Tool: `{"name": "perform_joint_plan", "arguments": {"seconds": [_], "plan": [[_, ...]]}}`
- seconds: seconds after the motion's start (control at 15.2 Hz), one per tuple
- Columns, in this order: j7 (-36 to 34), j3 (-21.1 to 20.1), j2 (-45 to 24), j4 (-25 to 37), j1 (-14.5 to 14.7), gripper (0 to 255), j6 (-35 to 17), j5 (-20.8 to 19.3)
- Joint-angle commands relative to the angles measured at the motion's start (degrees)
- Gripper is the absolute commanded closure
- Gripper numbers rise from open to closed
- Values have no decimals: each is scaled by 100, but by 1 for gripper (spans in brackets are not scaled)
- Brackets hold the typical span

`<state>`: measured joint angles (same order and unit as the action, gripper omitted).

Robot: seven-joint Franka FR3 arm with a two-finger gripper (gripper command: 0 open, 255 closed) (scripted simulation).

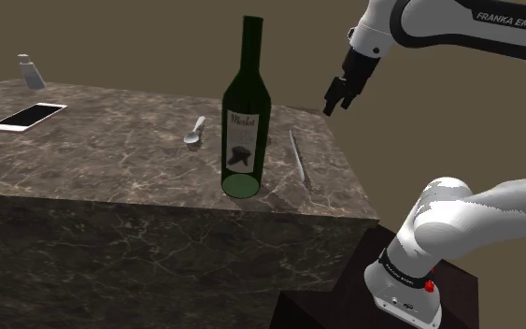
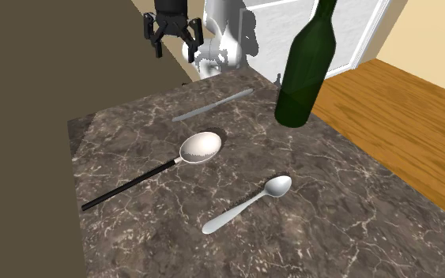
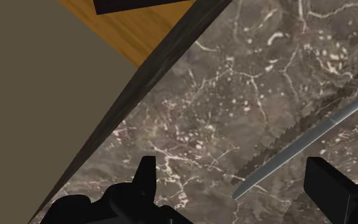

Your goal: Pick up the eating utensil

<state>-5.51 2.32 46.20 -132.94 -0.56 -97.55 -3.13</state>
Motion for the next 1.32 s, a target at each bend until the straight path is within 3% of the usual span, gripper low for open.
{"name": "perform_joint_plan", "arguments": {"seconds": [0.0, 0.59, 1.25], "plan": [[0, 0, 0, 0, 0, 0, 0, 0], [-1842, -844, -1666, 982, -31, 0, -327, 694], [-3751, -1450, -3885, 2869, -63, 0, -427, 963]]}}
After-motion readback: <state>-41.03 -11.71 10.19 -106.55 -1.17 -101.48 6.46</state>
